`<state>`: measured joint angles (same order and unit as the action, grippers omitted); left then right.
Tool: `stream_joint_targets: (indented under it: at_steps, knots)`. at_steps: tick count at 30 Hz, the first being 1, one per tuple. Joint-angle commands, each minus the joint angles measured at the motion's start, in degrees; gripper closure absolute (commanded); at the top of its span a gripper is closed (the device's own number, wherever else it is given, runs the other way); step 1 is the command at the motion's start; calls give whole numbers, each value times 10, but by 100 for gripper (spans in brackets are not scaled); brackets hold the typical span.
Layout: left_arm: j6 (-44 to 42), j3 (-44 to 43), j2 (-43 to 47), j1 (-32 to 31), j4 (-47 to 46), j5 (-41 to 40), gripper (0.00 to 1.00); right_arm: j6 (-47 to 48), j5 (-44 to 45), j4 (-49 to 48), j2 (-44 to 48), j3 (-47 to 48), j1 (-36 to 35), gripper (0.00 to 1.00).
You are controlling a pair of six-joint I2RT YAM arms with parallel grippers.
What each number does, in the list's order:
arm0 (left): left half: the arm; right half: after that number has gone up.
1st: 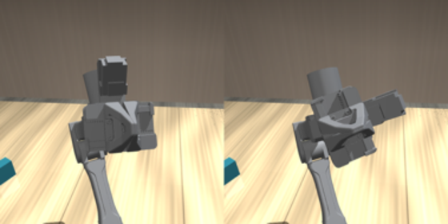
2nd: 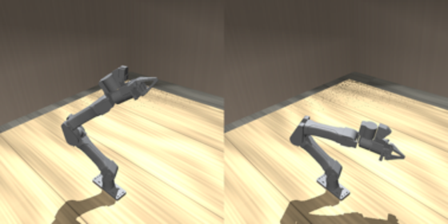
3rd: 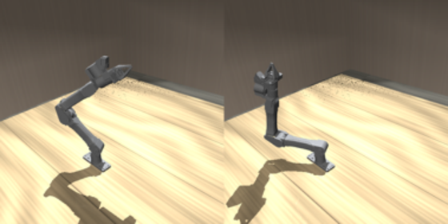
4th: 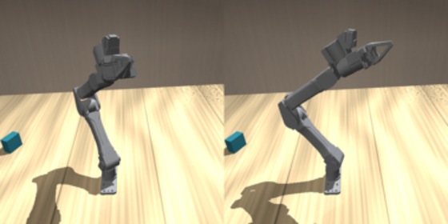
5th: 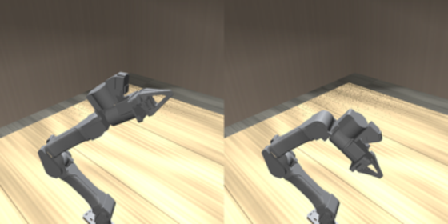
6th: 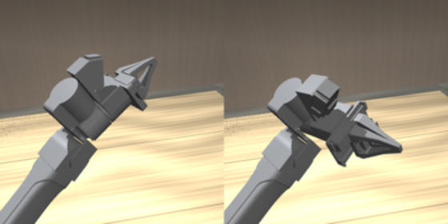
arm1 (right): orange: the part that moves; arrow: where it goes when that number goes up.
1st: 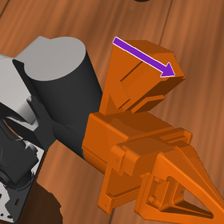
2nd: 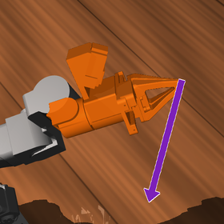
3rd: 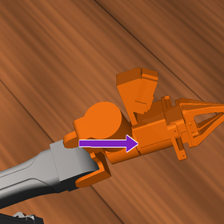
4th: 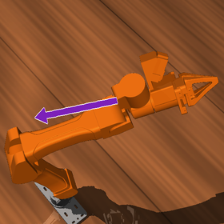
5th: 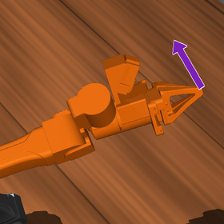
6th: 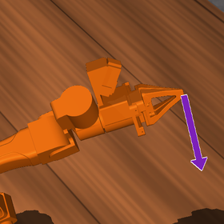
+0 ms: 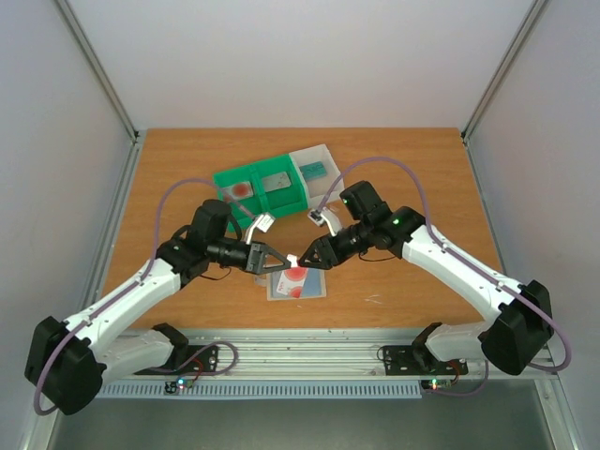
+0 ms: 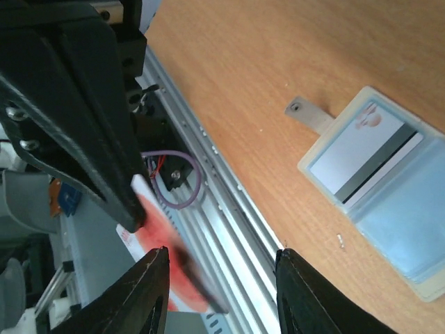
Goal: Take the credit cards out of the card holder
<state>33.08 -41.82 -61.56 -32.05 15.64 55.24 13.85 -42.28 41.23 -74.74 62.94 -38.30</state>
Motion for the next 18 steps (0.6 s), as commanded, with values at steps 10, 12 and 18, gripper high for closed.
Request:
stream_joint_targets:
  at_steps: [10, 12, 18]
  knots:
    - [28, 4, 17, -2, -65, 66, 100, 20, -106, -1, -5, -1, 0, 93]
    - [18, -5, 17, -2, -45, 52, 98, 15, -112, -7, -2, -2, 0, 99]
    - [11, -31, 43, 0, 9, -35, 49, -32, -127, -61, 5, -19, 0, 99]
